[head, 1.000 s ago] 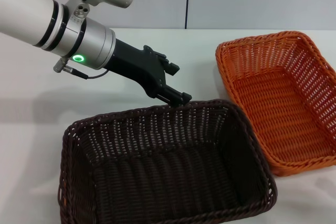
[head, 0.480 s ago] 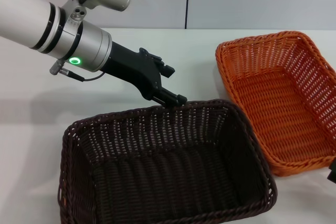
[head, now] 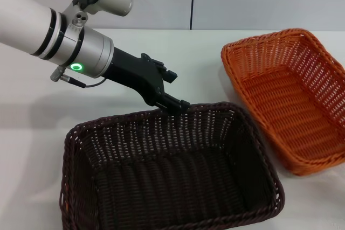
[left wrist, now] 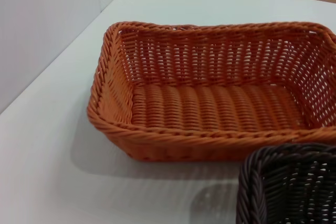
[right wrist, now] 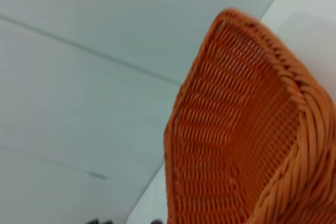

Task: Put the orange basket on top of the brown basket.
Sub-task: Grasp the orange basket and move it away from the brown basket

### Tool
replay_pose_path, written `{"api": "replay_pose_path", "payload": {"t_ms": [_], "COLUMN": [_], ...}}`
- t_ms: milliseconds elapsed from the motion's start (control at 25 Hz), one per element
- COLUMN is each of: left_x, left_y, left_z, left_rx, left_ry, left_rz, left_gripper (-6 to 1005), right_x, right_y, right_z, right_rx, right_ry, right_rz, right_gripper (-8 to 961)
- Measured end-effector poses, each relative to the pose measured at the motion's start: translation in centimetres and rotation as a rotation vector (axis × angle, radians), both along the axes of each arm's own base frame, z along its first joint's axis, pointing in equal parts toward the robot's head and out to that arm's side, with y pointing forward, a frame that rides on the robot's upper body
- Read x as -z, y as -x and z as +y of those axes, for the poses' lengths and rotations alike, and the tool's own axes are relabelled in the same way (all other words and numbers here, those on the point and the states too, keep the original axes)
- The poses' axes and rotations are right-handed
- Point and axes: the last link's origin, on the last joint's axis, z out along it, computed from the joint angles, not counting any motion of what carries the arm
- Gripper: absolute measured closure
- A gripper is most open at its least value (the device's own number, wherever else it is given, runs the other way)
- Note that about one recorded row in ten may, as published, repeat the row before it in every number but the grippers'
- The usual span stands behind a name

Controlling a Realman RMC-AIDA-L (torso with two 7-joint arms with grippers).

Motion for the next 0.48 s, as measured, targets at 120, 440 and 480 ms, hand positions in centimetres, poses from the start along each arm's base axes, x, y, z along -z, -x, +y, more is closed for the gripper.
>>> {"api": "replay_pose_path", "payload": {"t_ms": [120, 440, 480], "left_x": [0.2, 0.1, 0.0], "left_y": [0.2, 0.4, 0.4], "left_z": [0.0, 0.1, 0.1], "left_rx": [-0.008, -0.013, -0.015], "left_ry": [-0.002, -0.006, -0.007], "left_rz": [0.003, 0.003, 0.003], "left_gripper": [162, 162, 162], "right_x": [-0.7, -2.9, -3.1], "right_y": [-0.6, -2.1, -2.2], "right_z": [0.2, 0.6, 1.0], "right_rx": [0.031, 0.104, 0.110], "right_ry": [-0.034, -0.099, -0.107], "right_rz": [-0.007, -0.043, -0.051], "right_gripper": [293, 293, 293]}}
